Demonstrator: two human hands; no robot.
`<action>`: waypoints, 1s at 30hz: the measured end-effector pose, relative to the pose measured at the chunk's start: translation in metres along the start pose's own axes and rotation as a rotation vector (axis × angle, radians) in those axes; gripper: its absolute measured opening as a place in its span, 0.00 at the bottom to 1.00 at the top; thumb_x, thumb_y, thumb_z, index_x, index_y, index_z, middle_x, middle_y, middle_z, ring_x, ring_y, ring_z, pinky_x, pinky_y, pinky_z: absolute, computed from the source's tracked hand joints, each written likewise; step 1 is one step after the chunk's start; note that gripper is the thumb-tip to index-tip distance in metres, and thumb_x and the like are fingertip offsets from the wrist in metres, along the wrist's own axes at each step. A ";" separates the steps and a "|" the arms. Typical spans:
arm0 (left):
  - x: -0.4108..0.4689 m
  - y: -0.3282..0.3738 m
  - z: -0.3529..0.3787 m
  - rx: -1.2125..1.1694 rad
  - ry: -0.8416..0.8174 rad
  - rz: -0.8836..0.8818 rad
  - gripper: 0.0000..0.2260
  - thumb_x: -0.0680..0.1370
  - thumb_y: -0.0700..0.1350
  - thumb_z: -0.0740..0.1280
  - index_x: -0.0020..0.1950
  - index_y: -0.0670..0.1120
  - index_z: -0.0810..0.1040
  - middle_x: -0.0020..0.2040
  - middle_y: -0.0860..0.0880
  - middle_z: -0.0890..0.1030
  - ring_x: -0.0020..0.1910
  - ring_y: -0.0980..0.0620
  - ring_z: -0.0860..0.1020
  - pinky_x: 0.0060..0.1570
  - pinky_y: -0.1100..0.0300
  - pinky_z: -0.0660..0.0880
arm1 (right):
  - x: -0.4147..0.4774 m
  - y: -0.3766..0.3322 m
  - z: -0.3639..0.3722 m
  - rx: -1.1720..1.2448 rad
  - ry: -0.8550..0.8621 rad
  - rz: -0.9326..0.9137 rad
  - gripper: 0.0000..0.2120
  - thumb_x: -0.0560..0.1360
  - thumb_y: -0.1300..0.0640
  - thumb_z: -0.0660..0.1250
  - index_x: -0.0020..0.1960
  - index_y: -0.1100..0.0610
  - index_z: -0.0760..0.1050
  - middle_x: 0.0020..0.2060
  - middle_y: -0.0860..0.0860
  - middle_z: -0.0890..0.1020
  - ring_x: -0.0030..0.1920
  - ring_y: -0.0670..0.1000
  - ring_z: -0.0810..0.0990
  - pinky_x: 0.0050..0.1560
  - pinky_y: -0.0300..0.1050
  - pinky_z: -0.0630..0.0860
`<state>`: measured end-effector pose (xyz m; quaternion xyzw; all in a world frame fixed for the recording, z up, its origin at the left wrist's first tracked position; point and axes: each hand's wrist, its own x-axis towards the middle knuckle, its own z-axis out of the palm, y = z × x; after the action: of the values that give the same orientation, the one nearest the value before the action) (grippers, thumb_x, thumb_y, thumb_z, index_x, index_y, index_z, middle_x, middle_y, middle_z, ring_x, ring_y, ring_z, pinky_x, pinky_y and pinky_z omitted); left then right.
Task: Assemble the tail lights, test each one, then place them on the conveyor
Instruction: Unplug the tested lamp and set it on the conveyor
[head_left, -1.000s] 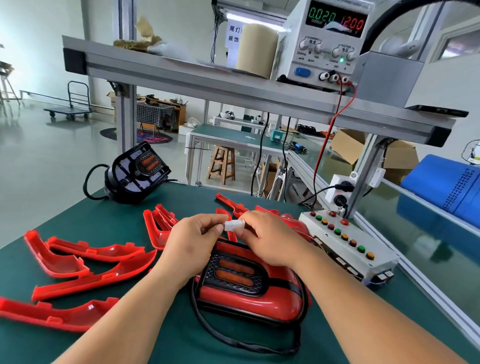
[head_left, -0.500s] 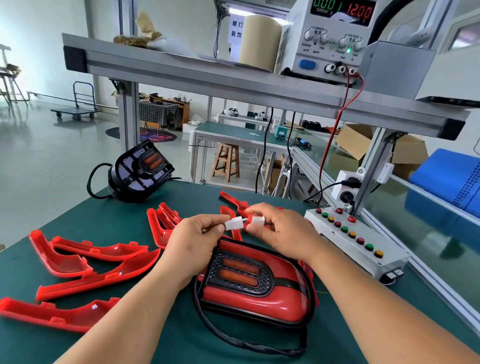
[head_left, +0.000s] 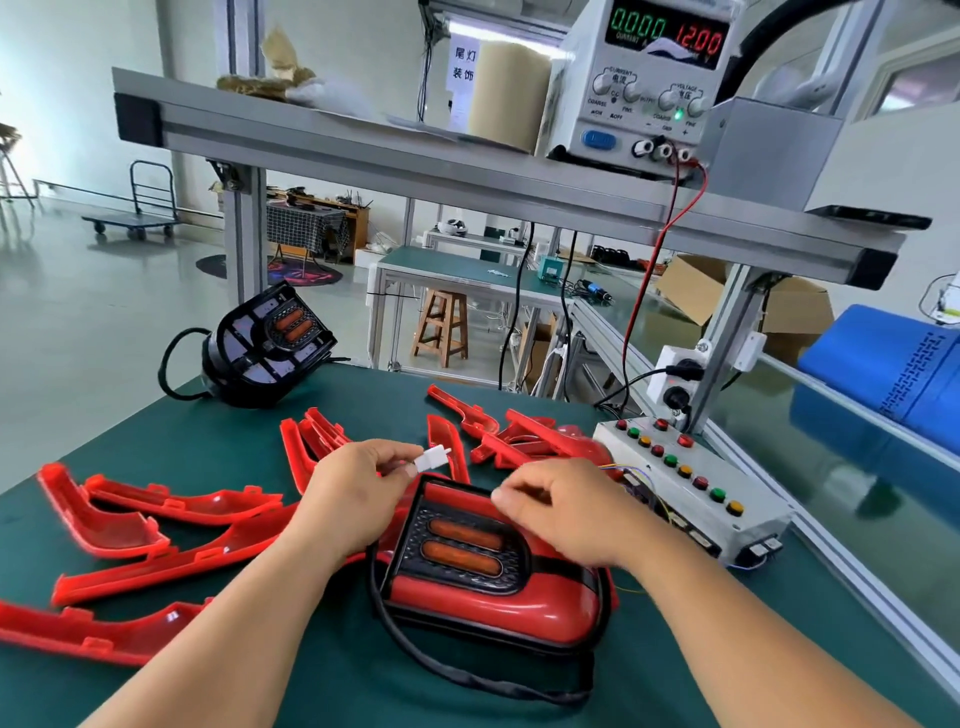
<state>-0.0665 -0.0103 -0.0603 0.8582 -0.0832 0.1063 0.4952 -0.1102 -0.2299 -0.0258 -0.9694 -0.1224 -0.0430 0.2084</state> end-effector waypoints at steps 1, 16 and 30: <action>0.000 0.000 0.001 -0.031 -0.026 -0.023 0.09 0.78 0.43 0.68 0.56 0.51 0.83 0.40 0.55 0.80 0.36 0.58 0.74 0.38 0.68 0.69 | -0.003 0.000 0.004 0.002 -0.058 0.032 0.16 0.77 0.39 0.62 0.55 0.48 0.79 0.48 0.43 0.82 0.48 0.43 0.78 0.49 0.39 0.73; -0.003 0.009 -0.018 -0.747 -0.346 -0.331 0.09 0.80 0.38 0.64 0.54 0.44 0.82 0.44 0.44 0.85 0.36 0.53 0.81 0.36 0.62 0.79 | -0.004 0.014 0.013 0.465 -0.032 0.119 0.12 0.75 0.41 0.68 0.48 0.48 0.81 0.45 0.45 0.85 0.46 0.40 0.83 0.53 0.39 0.78; -0.020 0.029 0.012 -0.631 0.006 -0.064 0.30 0.69 0.65 0.65 0.70 0.65 0.64 0.57 0.53 0.78 0.56 0.51 0.80 0.56 0.43 0.77 | 0.006 -0.005 0.013 0.703 0.478 0.325 0.16 0.75 0.37 0.64 0.43 0.49 0.81 0.36 0.43 0.85 0.39 0.45 0.83 0.42 0.43 0.78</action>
<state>-0.0921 -0.0341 -0.0470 0.6643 -0.0834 0.0622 0.7402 -0.1048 -0.2191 -0.0345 -0.8092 0.0754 -0.1880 0.5515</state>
